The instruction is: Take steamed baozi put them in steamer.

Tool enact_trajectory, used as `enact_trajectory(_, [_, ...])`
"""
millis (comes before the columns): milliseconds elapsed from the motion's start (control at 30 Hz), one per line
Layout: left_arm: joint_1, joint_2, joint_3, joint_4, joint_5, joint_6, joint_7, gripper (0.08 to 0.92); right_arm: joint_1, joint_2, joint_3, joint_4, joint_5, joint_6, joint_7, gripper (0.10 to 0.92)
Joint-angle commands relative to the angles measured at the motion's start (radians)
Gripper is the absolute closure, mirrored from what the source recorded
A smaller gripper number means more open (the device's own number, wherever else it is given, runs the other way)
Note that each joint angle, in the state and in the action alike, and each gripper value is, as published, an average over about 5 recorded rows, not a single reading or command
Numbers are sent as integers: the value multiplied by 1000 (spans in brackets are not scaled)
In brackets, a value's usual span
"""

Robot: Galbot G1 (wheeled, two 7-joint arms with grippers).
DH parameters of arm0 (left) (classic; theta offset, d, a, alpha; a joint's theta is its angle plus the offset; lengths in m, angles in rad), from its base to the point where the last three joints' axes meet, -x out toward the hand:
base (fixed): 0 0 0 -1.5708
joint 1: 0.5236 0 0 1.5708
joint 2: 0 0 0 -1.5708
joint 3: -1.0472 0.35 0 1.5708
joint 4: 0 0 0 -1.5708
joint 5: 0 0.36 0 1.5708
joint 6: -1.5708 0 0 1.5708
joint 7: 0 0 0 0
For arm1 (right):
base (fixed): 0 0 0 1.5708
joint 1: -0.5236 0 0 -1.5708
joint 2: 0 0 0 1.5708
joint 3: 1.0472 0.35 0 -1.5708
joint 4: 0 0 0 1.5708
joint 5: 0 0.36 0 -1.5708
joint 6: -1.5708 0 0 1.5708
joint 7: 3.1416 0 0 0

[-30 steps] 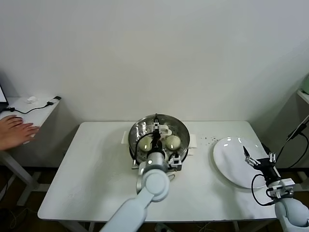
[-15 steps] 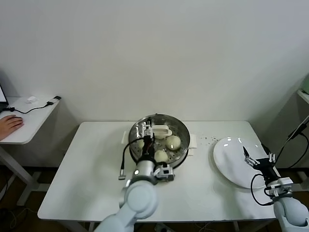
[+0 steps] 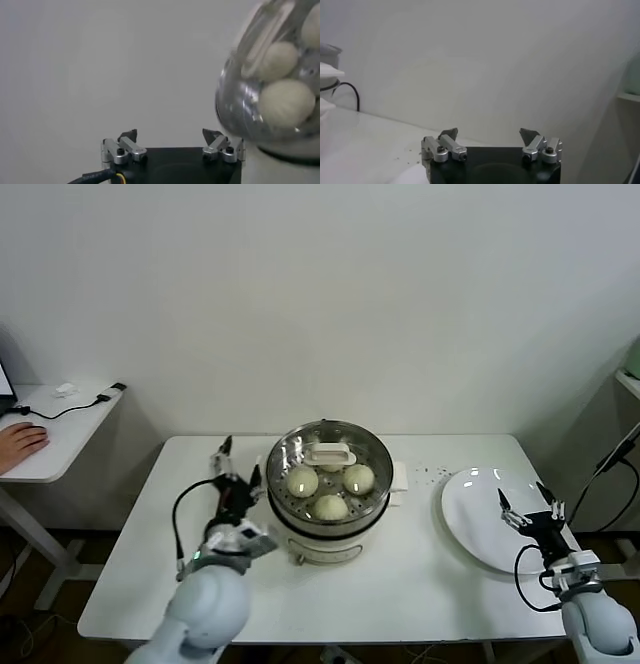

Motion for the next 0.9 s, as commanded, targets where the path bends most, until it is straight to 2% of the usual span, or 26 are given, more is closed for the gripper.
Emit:
enact_trajectory(33, [287,-49,-484,-6,-763,-537,-103,177,-19,16,-1,73,6,-19,10,203])
enact_trajectory(200, [351,-139,-595,24,-903,-631,-45,177,-25,27,-4,91,9,-16,8,203])
enact_trajectory(367, [394,-188,-644,54,-972,-699,3,177,-42,37,7,103,11,-12,2,203])
enact_trajectory(667, [438,-214,-646,82,-1019,-766,23,177,-92,60,40,124,25,-15,-15,203])
enact_trajectory(900, [441,-208,-641,80,-1013,-791,68,177,-94,58,40,131,31,-16,-15,203])
